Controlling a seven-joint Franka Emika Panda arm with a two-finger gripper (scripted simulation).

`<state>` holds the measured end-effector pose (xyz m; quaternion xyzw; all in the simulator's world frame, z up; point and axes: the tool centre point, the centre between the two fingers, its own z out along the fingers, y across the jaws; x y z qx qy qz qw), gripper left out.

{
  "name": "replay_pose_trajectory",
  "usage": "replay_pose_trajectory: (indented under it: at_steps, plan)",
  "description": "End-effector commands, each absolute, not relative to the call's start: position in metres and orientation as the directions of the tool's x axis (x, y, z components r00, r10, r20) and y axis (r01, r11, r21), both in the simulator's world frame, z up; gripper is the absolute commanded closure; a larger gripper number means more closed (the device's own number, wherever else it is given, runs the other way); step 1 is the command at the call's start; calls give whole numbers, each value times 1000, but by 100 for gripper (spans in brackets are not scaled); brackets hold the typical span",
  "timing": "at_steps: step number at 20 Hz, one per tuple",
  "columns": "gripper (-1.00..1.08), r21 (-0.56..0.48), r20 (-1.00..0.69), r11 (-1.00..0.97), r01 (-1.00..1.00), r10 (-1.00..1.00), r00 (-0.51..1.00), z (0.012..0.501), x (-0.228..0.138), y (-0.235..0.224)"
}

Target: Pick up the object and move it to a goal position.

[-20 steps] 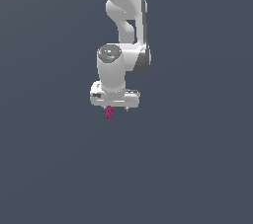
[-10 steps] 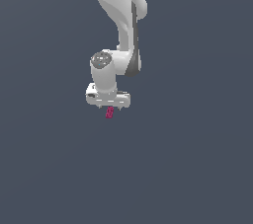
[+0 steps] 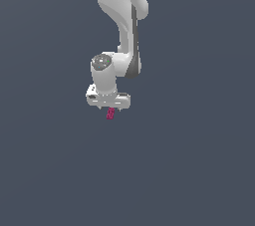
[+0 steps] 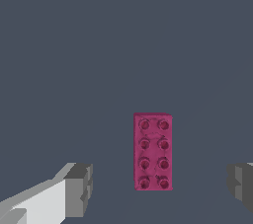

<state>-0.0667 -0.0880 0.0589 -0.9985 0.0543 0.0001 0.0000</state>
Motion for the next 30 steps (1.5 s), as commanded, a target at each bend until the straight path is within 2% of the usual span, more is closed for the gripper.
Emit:
replay_pose_trajectory:
  at_steps: [1, 14, 15, 30]
  plan:
    - [-92, 0, -1, -994, -108, -108, 994, 52, -67, -88]
    - [-92, 0, 0, -994, -109, -109, 994, 12, -68, -88]
    - [108, 0, 0, -994, -109, -109, 994, 12, -68, -88]
    - [108, 0, 0, -994, -109, -109, 994, 18, -69, -90]
